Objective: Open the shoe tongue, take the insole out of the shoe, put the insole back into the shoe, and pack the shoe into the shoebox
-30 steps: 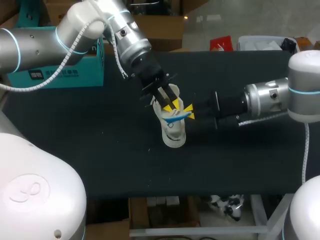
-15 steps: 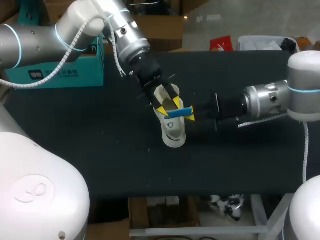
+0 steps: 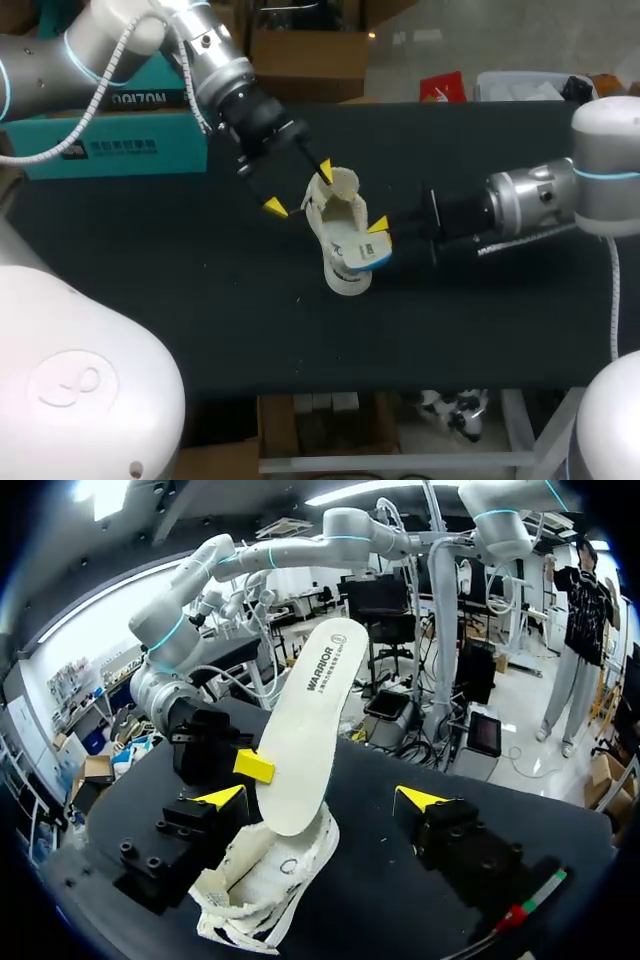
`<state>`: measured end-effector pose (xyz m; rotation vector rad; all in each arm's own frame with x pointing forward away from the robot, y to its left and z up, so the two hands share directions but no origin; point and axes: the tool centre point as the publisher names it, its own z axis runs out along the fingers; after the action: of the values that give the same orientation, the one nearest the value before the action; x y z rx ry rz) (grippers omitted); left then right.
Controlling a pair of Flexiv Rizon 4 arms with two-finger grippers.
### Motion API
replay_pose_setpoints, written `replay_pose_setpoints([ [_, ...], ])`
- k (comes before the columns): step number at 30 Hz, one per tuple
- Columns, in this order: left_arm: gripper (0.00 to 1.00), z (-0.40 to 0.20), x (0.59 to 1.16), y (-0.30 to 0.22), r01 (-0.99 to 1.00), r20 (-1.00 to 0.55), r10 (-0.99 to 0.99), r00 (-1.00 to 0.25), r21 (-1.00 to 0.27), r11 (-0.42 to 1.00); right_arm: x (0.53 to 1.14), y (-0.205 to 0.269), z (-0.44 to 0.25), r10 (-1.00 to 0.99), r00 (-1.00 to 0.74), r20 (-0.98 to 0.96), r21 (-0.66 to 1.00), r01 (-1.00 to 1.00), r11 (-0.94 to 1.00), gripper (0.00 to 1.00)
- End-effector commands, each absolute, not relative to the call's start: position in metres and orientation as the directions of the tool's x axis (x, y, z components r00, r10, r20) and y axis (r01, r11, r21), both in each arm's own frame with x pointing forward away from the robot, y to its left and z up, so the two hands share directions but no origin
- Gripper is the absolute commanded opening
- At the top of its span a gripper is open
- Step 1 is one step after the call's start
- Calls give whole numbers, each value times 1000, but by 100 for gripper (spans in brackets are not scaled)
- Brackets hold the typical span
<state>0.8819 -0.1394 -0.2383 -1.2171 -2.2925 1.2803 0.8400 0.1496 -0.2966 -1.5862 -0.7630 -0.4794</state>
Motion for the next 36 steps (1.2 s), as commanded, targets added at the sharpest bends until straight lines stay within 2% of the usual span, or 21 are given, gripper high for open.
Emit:
replay_pose_setpoints([
  [1,100,-242,886,-130,540,-172,743,-647,-792,286,846,151,-298,216,696,684,-711,703,-13,0],
  [25,100,-241,902,-107,527,-171,729,-662,-798,292,851,149,-297,241,700,673,-723,690,14,0],
  [33,100,-242,882,-100,514,-335,554,-762,-833,204,856,152,-296,211,714,667,-732,681,8,0],
  [36,100,-245,878,-102,466,-342,445,-827,-860,205,856,155,-297,192,720,667,-734,679,3,0],
])
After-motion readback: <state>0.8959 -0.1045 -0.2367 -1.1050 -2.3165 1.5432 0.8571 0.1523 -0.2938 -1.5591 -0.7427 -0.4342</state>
